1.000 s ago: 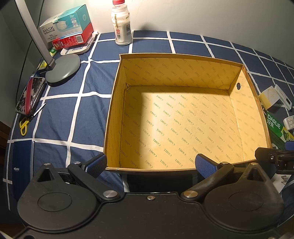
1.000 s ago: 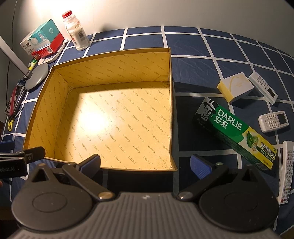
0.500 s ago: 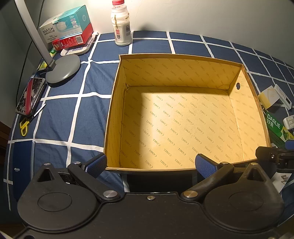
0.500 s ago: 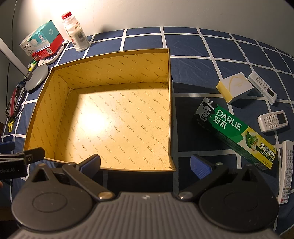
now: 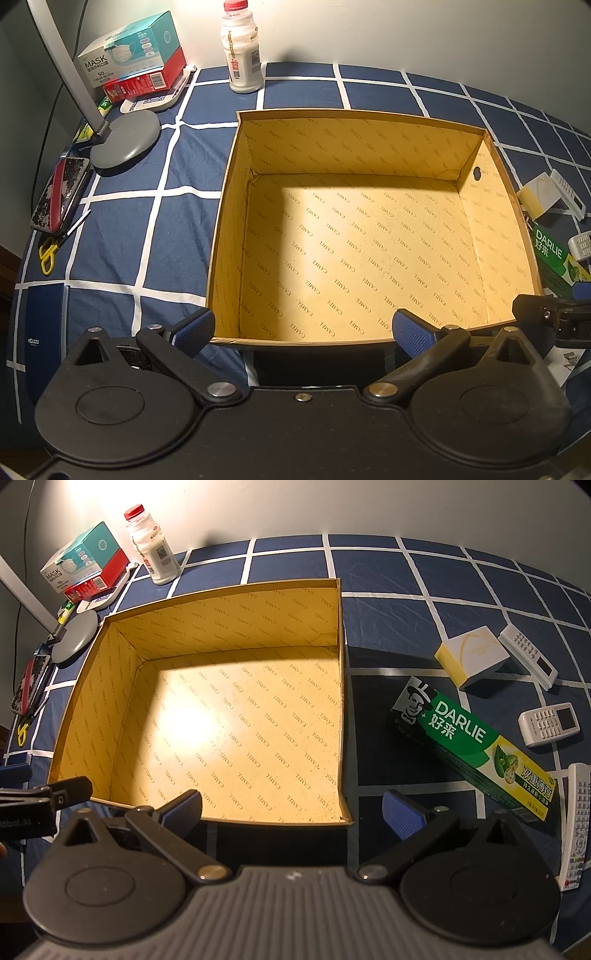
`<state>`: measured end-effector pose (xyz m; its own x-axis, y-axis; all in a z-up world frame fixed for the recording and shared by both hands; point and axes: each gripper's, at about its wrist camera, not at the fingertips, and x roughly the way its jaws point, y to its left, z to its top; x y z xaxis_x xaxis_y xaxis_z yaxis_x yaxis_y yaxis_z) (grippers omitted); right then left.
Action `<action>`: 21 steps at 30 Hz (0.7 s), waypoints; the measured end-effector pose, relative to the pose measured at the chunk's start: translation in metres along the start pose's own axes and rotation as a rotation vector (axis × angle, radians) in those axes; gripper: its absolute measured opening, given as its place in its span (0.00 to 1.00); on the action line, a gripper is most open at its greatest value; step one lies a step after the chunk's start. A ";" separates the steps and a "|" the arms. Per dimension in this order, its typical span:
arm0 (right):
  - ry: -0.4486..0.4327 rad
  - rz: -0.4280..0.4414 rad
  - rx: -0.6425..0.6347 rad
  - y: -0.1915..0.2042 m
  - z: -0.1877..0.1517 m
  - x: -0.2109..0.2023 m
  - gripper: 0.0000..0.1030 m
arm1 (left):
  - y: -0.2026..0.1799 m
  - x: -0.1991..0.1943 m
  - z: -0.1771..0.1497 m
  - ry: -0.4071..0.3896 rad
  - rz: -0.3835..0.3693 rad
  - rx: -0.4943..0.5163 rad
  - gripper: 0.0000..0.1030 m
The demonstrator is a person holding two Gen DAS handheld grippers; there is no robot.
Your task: Organize objects
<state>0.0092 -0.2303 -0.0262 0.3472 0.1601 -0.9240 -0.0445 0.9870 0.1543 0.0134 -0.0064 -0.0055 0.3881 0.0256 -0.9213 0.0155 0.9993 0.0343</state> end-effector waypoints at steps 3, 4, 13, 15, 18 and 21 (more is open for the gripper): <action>0.000 0.000 0.000 0.000 0.000 0.000 1.00 | -0.001 0.000 0.000 0.000 0.001 0.000 1.00; 0.000 0.000 0.001 0.000 -0.001 0.000 1.00 | -0.001 0.000 0.001 0.001 0.001 -0.001 1.00; 0.001 -0.001 0.001 0.000 0.001 0.000 1.00 | -0.001 -0.001 0.001 0.000 0.000 -0.003 1.00; 0.001 0.001 0.002 0.000 0.001 -0.001 1.00 | -0.002 -0.001 0.001 0.000 0.000 -0.002 1.00; -0.001 0.002 0.002 0.000 0.002 -0.002 1.00 | -0.002 -0.002 0.001 -0.001 0.001 0.001 1.00; -0.004 0.003 0.003 -0.001 0.003 -0.002 1.00 | -0.002 -0.002 0.002 -0.003 0.001 0.002 1.00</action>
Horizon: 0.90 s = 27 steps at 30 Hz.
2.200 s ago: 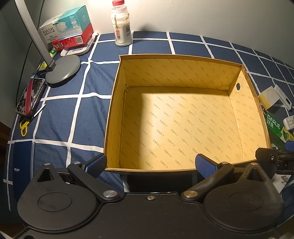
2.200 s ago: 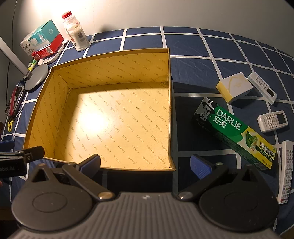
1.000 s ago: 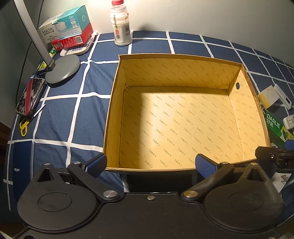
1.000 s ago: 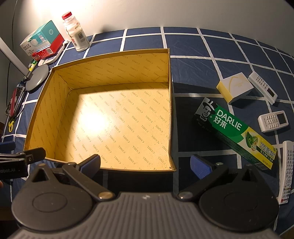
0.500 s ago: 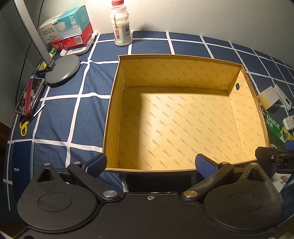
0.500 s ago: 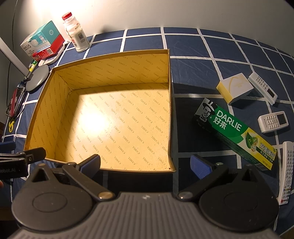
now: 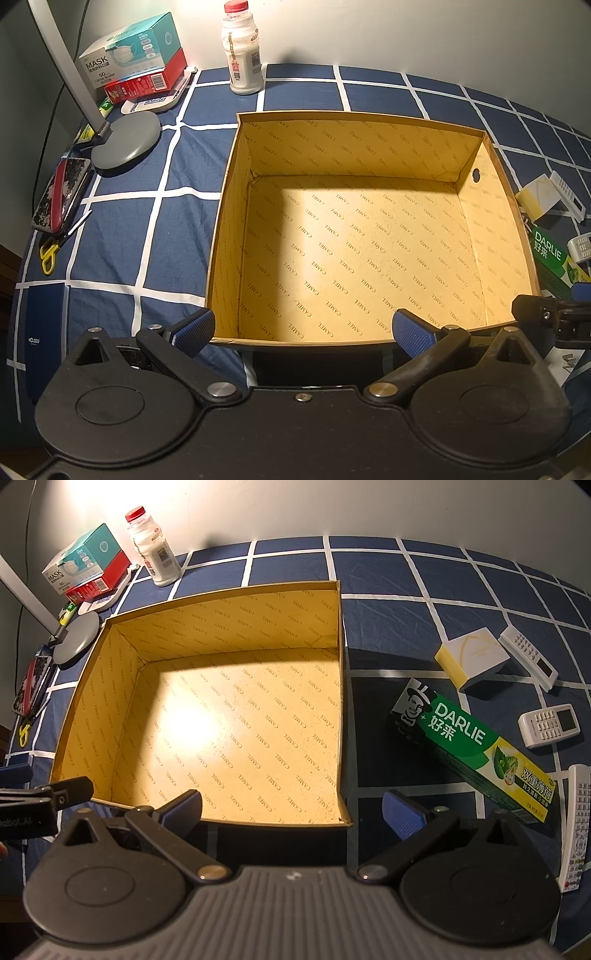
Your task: Organize objects
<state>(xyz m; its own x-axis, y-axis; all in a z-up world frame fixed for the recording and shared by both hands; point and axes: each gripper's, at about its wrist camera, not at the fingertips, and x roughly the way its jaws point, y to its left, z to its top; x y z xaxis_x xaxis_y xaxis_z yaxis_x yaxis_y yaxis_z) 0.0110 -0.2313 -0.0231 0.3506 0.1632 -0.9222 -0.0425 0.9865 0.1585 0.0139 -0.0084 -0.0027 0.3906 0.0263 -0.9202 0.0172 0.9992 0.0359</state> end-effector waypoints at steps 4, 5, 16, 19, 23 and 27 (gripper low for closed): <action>-0.004 0.003 0.002 0.000 -0.001 -0.001 1.00 | -0.001 0.000 0.000 -0.002 0.000 0.003 1.00; -0.005 0.004 0.003 0.000 -0.001 -0.001 1.00 | -0.001 0.000 0.000 -0.002 0.000 0.004 1.00; -0.026 0.009 0.041 -0.006 -0.006 -0.007 1.00 | -0.009 -0.001 0.001 -0.004 -0.023 0.038 1.00; -0.036 0.005 0.063 -0.010 -0.007 -0.009 1.00 | -0.013 -0.001 0.001 -0.004 -0.036 0.054 1.00; -0.053 -0.003 0.101 -0.019 -0.010 -0.014 1.00 | -0.020 -0.001 0.003 -0.009 -0.059 0.085 1.00; -0.070 -0.025 0.155 -0.029 -0.016 -0.018 1.00 | -0.031 0.001 0.005 -0.012 -0.085 0.128 1.00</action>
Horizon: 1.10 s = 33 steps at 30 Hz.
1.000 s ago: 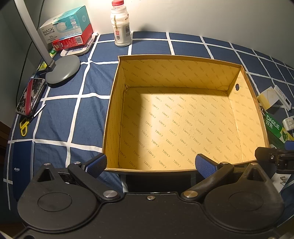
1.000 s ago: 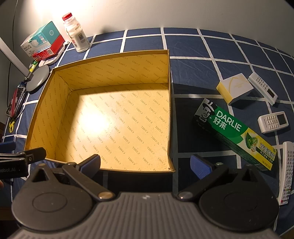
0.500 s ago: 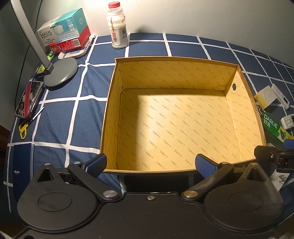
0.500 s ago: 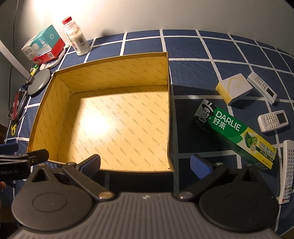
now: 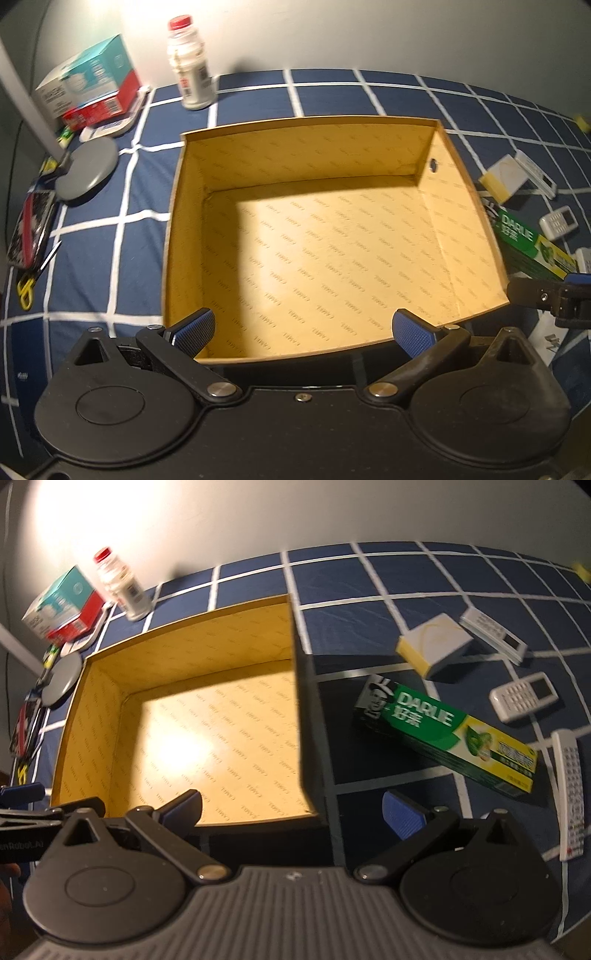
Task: Organize objects
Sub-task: 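Move the right tool toward the green DARLIE toothpaste box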
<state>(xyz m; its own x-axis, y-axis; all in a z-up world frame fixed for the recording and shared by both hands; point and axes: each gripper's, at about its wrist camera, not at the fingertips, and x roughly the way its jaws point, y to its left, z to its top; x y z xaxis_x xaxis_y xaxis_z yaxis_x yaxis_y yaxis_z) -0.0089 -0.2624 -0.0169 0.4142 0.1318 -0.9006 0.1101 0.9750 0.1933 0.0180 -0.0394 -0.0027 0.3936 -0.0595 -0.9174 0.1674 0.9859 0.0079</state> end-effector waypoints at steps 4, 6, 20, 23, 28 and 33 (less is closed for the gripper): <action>-0.023 -0.025 0.055 -0.013 -0.005 -0.006 1.00 | -0.012 0.003 0.004 -0.003 -0.030 0.048 1.00; -0.038 -0.038 0.091 -0.021 -0.007 -0.010 1.00 | -0.019 0.005 0.007 -0.007 -0.048 0.076 1.00; -0.107 -0.129 0.276 -0.075 -0.017 -0.037 1.00 | -0.083 0.010 0.033 -0.040 -0.147 0.265 1.00; -0.119 -0.147 0.302 -0.088 -0.014 -0.041 1.00 | -0.099 0.012 0.041 -0.045 -0.163 0.290 1.00; -0.140 -0.162 0.344 -0.113 -0.007 -0.049 1.00 | -0.126 0.013 0.055 -0.058 -0.175 0.320 1.00; -0.149 -0.153 0.387 -0.141 0.003 -0.051 1.00 | -0.155 0.018 0.069 -0.069 -0.172 0.353 1.00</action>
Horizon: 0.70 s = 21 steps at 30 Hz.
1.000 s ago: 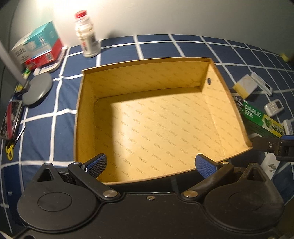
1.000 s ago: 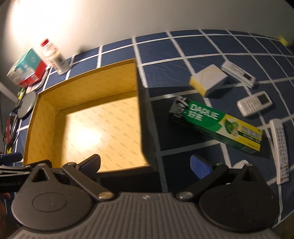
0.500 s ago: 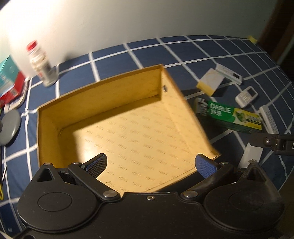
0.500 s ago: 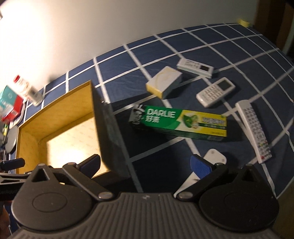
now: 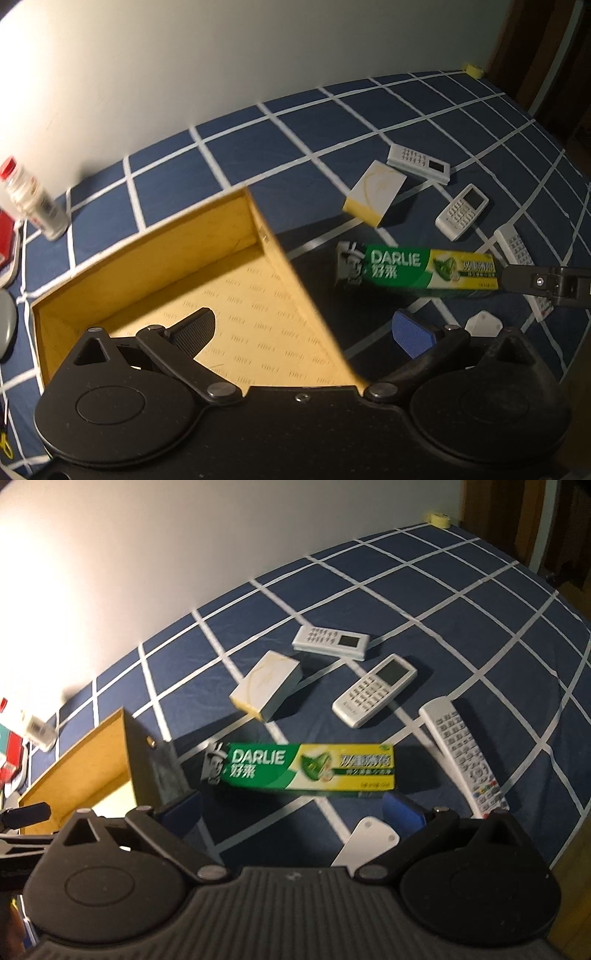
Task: Organize objects
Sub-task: 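Move the right tool toward the green DARLIE toothpaste box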
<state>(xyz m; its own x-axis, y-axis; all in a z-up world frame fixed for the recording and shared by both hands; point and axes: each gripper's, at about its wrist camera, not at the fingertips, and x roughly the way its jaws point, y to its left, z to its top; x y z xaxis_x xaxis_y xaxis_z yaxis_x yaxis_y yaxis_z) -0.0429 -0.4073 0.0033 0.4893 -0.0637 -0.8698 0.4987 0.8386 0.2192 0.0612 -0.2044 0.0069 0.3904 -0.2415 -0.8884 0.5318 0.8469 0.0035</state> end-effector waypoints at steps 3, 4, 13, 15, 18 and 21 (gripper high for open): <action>0.004 0.007 0.017 -0.013 0.010 0.004 1.00 | -0.012 0.012 0.012 0.018 -0.005 0.009 1.00; 0.007 0.008 0.024 -0.018 0.014 0.006 1.00 | -0.017 0.016 0.015 0.022 -0.007 0.014 1.00; 0.058 0.010 0.087 -0.054 0.036 0.036 1.00 | -0.052 0.060 0.039 0.114 -0.027 0.077 1.00; 0.077 0.011 0.098 -0.061 0.039 0.046 1.00 | -0.058 0.071 0.043 0.137 -0.030 0.085 1.00; 0.104 0.014 0.114 -0.069 0.042 0.061 1.00 | -0.064 0.087 0.050 0.165 -0.026 0.101 1.00; 0.131 0.020 0.130 -0.075 0.045 0.076 1.00 | -0.069 0.103 0.056 0.196 -0.033 0.114 1.00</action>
<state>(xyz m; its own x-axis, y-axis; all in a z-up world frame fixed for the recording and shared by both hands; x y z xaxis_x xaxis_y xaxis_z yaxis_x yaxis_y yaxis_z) -0.0108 -0.4995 -0.0591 0.4072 0.0303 -0.9128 0.5819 0.7618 0.2849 0.1065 -0.3145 -0.0591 0.2240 -0.1625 -0.9610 0.6281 0.7780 0.0149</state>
